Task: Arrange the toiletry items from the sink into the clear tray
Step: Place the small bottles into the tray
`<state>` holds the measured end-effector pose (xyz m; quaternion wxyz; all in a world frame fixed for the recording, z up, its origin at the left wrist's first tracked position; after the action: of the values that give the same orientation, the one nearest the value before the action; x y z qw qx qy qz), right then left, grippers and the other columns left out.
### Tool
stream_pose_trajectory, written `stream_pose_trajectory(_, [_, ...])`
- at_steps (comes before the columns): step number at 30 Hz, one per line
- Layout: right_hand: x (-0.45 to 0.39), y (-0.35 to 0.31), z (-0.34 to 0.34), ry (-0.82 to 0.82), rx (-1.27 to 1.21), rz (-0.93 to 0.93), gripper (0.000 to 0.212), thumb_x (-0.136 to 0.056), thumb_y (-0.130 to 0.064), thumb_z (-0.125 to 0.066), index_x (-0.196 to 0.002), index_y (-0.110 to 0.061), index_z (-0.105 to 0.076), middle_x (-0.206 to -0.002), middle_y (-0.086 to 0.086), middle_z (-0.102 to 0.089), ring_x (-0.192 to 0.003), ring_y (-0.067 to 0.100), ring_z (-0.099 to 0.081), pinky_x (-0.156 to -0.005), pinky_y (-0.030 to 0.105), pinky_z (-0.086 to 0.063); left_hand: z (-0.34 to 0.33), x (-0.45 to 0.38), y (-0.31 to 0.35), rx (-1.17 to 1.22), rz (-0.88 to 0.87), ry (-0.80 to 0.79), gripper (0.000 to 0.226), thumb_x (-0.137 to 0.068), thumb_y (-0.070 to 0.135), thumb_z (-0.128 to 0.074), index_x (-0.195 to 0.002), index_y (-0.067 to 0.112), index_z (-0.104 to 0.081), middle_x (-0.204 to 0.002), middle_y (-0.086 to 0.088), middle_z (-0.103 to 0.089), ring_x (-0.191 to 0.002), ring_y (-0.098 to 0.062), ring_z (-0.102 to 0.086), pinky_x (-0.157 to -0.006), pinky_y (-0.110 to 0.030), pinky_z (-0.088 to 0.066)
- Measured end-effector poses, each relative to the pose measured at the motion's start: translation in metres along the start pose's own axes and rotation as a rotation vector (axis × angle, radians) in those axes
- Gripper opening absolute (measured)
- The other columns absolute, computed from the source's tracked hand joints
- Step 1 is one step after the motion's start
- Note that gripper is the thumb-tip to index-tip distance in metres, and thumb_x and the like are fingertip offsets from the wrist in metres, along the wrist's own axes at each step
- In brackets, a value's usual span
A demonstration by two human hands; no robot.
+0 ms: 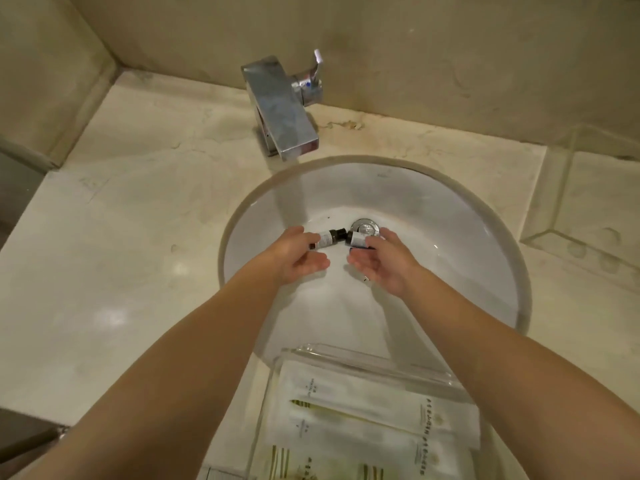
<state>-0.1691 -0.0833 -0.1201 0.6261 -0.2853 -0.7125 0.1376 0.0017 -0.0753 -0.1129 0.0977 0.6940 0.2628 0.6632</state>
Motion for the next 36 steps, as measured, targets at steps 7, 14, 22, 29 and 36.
stream_pose_trajectory(7, [-0.03, 0.0, 0.002, 0.079, 0.189, -0.1, 0.007, -0.093, -0.004, -0.049, -0.091, -0.004, -0.055, -0.098, 0.022, -0.06, -0.077, 0.04, -0.063, -0.046, 0.032, -0.058, -0.012, -0.03, -0.007, 0.035, -0.001, -0.009, 0.037, -0.093, 0.003, -0.052, -0.128, 0.015, -0.043, -0.088, -0.011, -0.046, -0.088, -0.032, -0.052, -0.051, -0.034, -0.058])
stream_pose_trajectory(14, [-0.044, 0.01, 0.004, 0.194, 0.288, -0.014, 0.001, -0.087, -0.007, -0.052, -0.087, -0.007, -0.053, -0.081, 0.018, -0.059, -0.059, 0.033, -0.058, -0.06, 0.041, -0.057, -0.007, -0.039, -0.012, -0.014, -0.072, 0.129, 0.013, -0.091, 0.001, -0.051, -0.091, 0.013, -0.048, -0.079, -0.01, -0.05, -0.044, -0.02, -0.059, -0.054, -0.029, -0.057])
stream_pose_trajectory(22, [-0.016, 0.024, 0.009, 0.114, 0.414, 0.118, 0.05, -0.087, -0.011, -0.055, -0.129, -0.028, -0.036, -0.098, 0.019, -0.066, -0.051, 0.026, -0.056, -0.052, 0.026, -0.045, 0.0, -0.017, -0.01, -0.14, -0.17, 0.144, 0.027, -0.09, -0.001, -0.058, -0.075, 0.016, -0.043, -0.085, -0.008, -0.054, -0.038, -0.012, -0.062, -0.061, -0.029, -0.057])
stream_pose_trajectory(29, [0.027, 0.018, 0.01, -0.03, 0.041, 0.143, 0.022, -0.085, 0.013, -0.053, -0.102, -0.001, -0.054, -0.105, 0.02, -0.059, -0.075, 0.026, -0.061, -0.067, 0.029, -0.054, 0.014, 0.024, 0.0, -0.21, -0.346, 0.091, 0.034, -0.081, -0.006, -0.068, -0.108, 0.008, -0.053, -0.087, -0.008, -0.049, -0.067, -0.02, -0.059, -0.078, -0.035, -0.059])
stream_pose_trajectory(36, [0.074, 0.013, 0.012, -0.039, 0.05, 0.232, 0.019, -0.084, 0.017, -0.054, -0.081, -0.002, -0.059, -0.089, 0.014, -0.054, -0.092, 0.032, -0.058, -0.066, 0.023, -0.06, 0.019, 0.076, -0.001, -0.477, -0.546, 0.059, 0.03, -0.076, -0.006, -0.072, -0.096, 0.016, -0.068, -0.083, 0.006, -0.056, -0.074, -0.015, -0.052, -0.069, -0.018, -0.044])
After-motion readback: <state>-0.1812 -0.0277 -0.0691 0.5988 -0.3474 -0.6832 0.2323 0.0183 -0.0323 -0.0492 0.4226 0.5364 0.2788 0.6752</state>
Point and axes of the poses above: each hand's wrist, its own x-axis away from the middle knuckle, its own z-axis out of the back of the hand, y = z × x, the point moved 4 cm from there along -x, towards the middle knuckle
